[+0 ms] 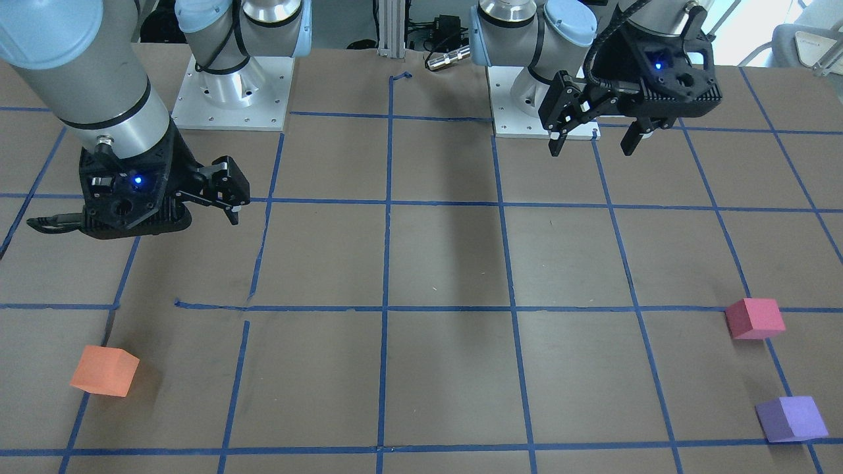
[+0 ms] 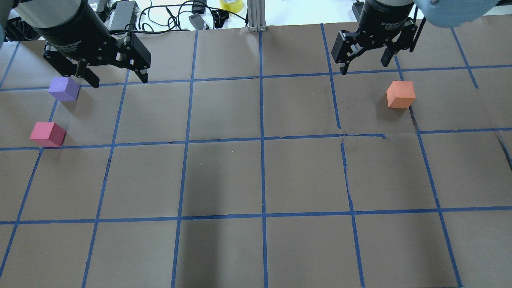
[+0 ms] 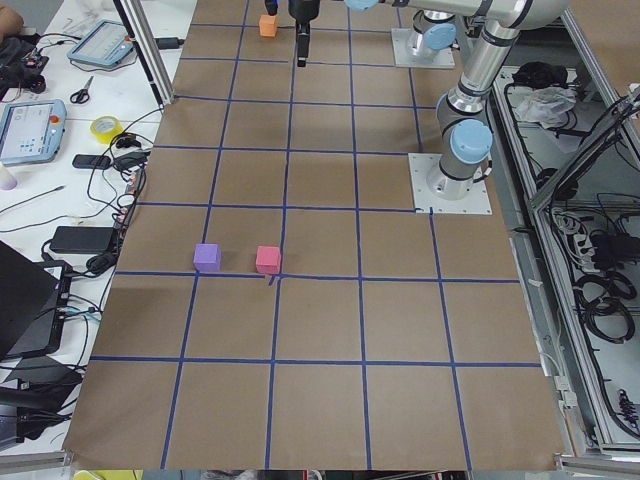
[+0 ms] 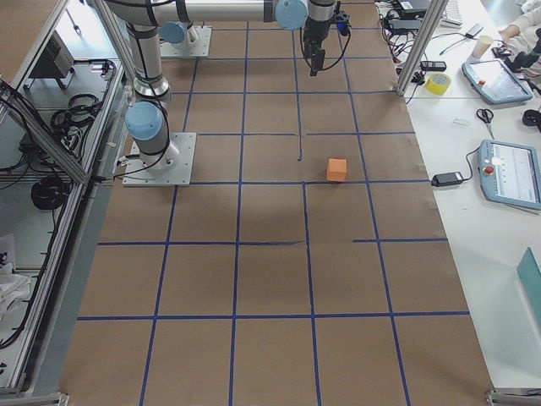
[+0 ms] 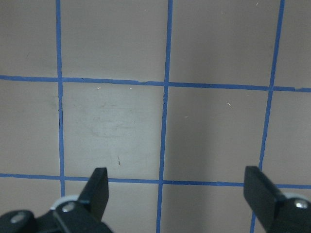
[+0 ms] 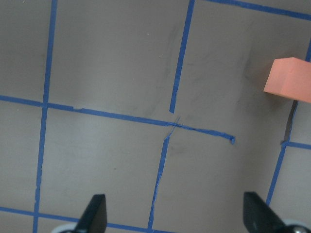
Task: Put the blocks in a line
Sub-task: 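Move the right gripper toward the orange cube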
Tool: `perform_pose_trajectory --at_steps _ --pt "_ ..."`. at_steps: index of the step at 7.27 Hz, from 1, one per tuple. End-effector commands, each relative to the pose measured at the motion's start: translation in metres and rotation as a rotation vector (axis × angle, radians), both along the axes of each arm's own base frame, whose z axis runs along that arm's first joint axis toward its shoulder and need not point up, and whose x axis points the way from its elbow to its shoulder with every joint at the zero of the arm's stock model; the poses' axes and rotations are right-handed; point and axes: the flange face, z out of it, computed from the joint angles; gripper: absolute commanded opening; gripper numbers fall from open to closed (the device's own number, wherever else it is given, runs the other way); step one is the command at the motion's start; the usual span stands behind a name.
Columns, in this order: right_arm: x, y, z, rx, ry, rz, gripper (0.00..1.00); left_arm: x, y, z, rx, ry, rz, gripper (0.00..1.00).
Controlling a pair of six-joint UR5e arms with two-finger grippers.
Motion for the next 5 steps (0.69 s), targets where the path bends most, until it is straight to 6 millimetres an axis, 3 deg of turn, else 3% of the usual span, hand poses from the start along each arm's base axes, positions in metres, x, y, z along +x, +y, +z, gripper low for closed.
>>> perform_pose_trajectory --at_steps 1,2,3,4,5 --pt "-0.02 -0.024 -0.015 -0.045 0.002 -0.036 1.0 0.0 0.0 0.0 0.0 0.001 0.001 1.0" --pt "-0.039 -0.033 -0.026 -0.026 0.001 -0.066 1.0 0.0 0.0 0.0 0.0 0.001 0.001 1.0" --pt "-0.074 -0.043 -0.033 -0.023 0.006 -0.114 1.0 0.0 -0.001 -0.001 0.001 0.001 0.001 1.0" --pt "-0.126 -0.064 -0.06 -0.016 0.008 -0.184 1.0 0.0 -0.001 -0.001 0.001 0.001 -0.001 1.0" --pt "-0.163 -0.089 -0.095 -0.04 0.013 -0.234 1.0 0.0 0.0 0.0 0.0 0.001 -0.002 1.0"
